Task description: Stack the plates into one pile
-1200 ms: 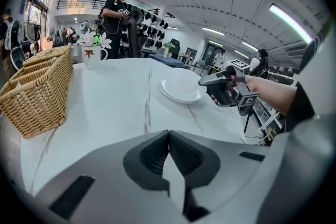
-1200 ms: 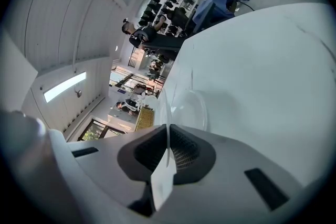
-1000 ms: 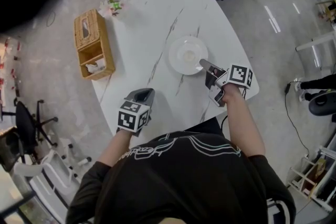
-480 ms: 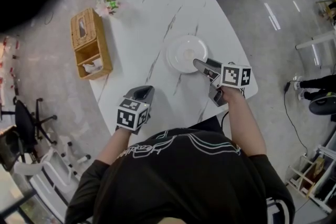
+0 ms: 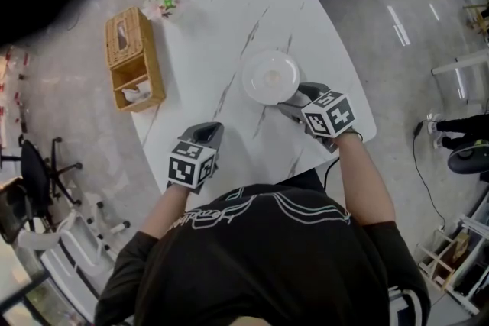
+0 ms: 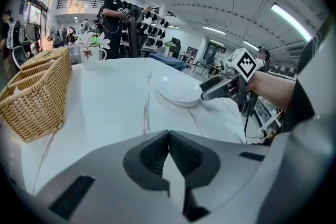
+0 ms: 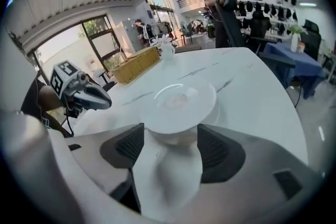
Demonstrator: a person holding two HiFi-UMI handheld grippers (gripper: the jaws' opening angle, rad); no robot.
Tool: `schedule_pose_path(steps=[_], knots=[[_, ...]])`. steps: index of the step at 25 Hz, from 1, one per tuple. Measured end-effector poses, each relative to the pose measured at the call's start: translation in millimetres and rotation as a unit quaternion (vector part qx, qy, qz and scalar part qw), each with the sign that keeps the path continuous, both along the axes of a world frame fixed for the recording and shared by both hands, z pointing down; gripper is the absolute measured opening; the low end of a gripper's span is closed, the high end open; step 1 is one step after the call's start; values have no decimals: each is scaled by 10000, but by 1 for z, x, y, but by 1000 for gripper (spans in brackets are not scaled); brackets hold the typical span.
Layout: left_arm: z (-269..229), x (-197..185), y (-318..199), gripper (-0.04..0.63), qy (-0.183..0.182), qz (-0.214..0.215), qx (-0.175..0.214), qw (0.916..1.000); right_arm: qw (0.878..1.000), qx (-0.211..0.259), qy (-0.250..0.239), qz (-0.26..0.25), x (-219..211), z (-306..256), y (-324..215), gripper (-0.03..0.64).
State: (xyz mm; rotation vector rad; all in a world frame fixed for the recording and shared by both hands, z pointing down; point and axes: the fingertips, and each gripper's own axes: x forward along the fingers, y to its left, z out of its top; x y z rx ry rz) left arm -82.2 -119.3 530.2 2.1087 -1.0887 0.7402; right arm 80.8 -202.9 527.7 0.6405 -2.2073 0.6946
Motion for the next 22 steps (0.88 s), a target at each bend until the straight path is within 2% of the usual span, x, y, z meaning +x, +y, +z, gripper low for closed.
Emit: schedule_pose_path(steps=[5, 9, 11, 16, 17, 20, 22], knots=[[-2, -4, 4, 23, 16, -46, 38, 10000, 9949, 449, 842, -329, 9, 6, 1, 313], [-10, -5, 5, 23, 59, -77, 130, 9999, 9925, 627, 1027, -227, 17, 1, 0, 313], [-17, -5, 5, 23, 131, -101, 197, 9997, 9941, 709, 821, -61, 17, -11, 1, 313], [-48, 1, 4, 23, 477, -132, 482, 9976, 9924, 1158, -137, 394, 5, -63, 11, 303], [-56, 2, 4, 23, 558, -127, 567, 9967, 9904, 1262, -322, 457, 3, -74, 15, 272], [-86, 10, 5, 23, 917, -67, 868, 9920, 9840, 1449, -921, 482, -8, -103, 32, 119], [-108, 16, 7, 23, 1169, 14, 1093, 9871, 9790, 1586, -1231, 346, -16, -119, 45, 61]])
